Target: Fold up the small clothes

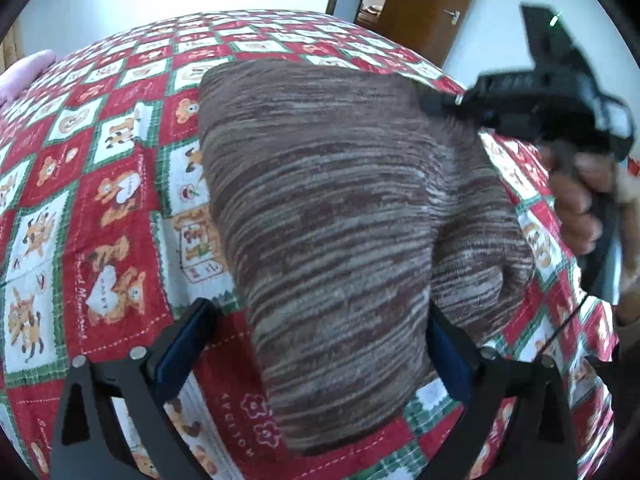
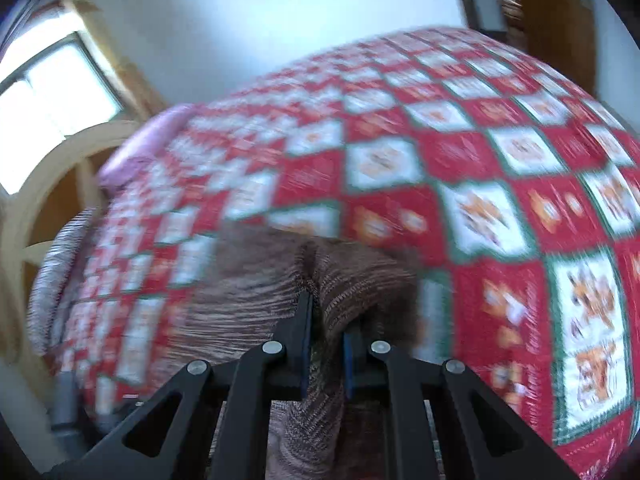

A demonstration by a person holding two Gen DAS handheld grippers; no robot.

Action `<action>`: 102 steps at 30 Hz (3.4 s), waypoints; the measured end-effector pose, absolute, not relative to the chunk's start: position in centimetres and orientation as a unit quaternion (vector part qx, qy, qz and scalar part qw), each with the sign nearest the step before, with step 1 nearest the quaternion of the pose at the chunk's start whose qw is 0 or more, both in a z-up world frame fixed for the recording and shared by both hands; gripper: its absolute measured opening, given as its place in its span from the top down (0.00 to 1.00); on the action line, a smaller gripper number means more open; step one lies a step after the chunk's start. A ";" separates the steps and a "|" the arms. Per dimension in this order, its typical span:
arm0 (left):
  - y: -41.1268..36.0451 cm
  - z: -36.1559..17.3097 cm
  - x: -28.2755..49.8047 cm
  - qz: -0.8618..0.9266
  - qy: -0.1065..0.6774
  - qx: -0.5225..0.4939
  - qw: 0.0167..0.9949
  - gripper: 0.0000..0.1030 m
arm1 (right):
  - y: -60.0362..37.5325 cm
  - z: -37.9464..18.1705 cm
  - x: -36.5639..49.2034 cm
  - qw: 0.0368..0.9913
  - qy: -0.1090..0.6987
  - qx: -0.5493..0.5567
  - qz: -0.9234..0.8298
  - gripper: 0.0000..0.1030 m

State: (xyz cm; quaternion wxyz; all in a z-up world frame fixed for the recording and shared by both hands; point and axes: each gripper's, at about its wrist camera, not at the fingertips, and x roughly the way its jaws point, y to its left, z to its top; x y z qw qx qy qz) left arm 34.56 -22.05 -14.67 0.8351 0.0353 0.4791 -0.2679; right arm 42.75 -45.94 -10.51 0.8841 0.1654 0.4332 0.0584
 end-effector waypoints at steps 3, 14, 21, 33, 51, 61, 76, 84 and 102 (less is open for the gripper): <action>-21.1 -14.2 34.1 -0.271 0.478 0.030 0.835 0.02 | -48.0 -13.4 42.3 0.867 0.454 0.203 0.034 0.38; -18.3 -14.7 32.9 -0.257 0.442 0.069 0.857 0.02 | -45.6 -11.8 30.0 0.869 0.434 0.212 0.103 0.33; -17.1 -15.4 33.7 -0.233 0.468 0.057 0.850 0.00 | -42.2 -12.6 28.4 0.870 0.461 0.145 0.097 0.97; -14.8 -11.0 30.9 -0.260 0.399 0.044 0.878 0.00 | -43.4 -14.4 27.3 0.866 0.491 0.081 0.040 0.61; -20.4 -15.2 36.1 -0.205 0.435 0.069 0.874 0.00 | -39.8 -15.0 35.0 0.899 0.425 0.055 0.094 0.44; -20.2 -15.8 36.4 -0.225 0.445 0.040 0.866 0.00 | -48.2 -12.5 34.1 0.899 0.355 0.238 0.092 0.42; -20.3 -15.7 36.5 -0.226 0.443 0.038 0.867 0.00 | -52.1 -17.2 41.1 0.855 0.387 0.330 0.106 0.41; -20.4 -15.6 36.7 -0.232 0.443 0.034 0.865 0.00 | -50.3 -17.4 43.7 0.858 0.391 0.308 0.126 0.42; -21.9 -14.3 35.7 -0.282 0.422 0.056 0.860 0.71 | -50.7 -18.3 42.1 0.854 0.382 0.325 0.139 0.81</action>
